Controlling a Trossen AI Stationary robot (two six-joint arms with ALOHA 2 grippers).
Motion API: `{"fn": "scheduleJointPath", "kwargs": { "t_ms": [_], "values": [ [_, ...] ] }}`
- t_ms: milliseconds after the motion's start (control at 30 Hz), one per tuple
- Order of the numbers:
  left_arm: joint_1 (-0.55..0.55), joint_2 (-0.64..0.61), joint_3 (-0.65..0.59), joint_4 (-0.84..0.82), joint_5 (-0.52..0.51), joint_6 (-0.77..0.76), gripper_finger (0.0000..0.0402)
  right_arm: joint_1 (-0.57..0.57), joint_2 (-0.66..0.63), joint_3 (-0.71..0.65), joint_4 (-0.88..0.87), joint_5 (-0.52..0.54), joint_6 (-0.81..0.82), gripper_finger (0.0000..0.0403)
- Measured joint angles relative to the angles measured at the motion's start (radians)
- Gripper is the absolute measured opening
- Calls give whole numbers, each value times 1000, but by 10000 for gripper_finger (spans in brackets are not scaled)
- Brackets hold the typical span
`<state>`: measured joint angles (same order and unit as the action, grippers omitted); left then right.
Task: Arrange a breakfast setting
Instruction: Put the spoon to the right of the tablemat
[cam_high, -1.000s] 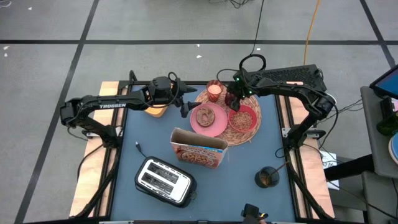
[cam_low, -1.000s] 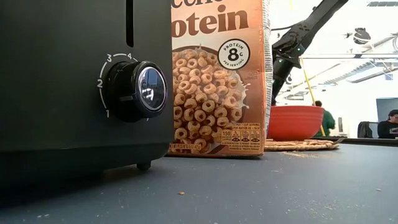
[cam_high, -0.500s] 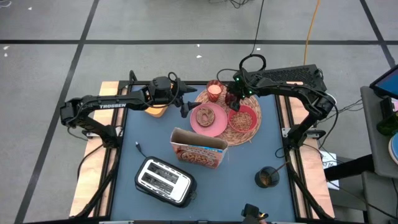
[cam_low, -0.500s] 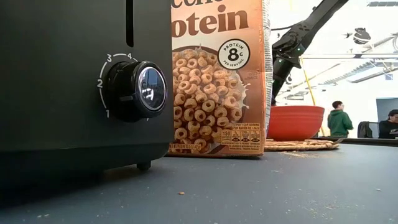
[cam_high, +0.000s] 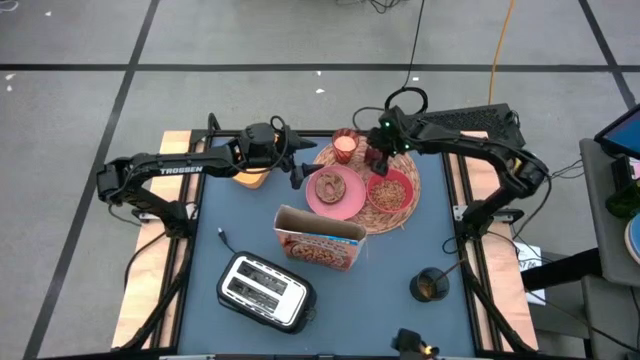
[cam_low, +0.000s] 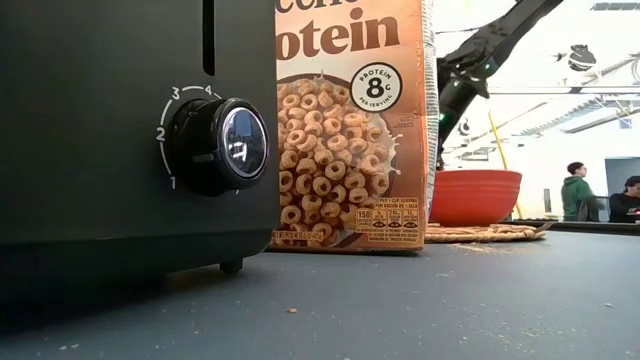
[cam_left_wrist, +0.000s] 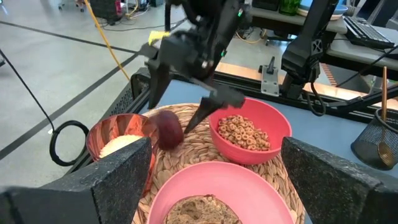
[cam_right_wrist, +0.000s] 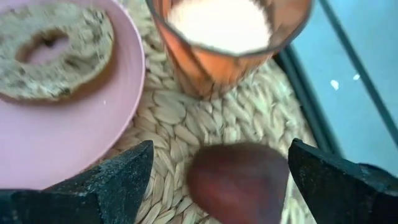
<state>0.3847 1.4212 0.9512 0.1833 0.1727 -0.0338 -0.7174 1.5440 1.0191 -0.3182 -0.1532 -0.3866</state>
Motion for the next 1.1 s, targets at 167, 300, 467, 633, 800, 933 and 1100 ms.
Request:
{"fn": "scheduleJointPath", "kwargs": {
  "t_ms": [167, 300, 467, 633, 800, 933, 1100],
  "values": [
    [0, 0, 0, 0, 0, 0, 363, 0, -84, 0, -1, 0, 3, 359],
    [0, 0, 0, 0, 0, 0, 363, 0, -158, 0, -2, -1, 49, 359],
    [0, 0, 0, 0, 0, 0, 363, 0, -265, 0, -5, -4, 146, 359],
    [0, 0, 0, 0, 0, 0, 363, 0, -377, 1, -9, -6, 302, 359],
    [0, 0, 0, 0, 0, 0, 363, 0, -469, 1, -40, -39, 478, 359],
    [0, 0, 0, 0, 0, 0, 363, 4, -527, 1, -97, -178, 550, 359],
    [0, 0, 0, 0, 0, 0, 363, 49, -588, 1, -173, -297, 658, 359]
  ]
}}
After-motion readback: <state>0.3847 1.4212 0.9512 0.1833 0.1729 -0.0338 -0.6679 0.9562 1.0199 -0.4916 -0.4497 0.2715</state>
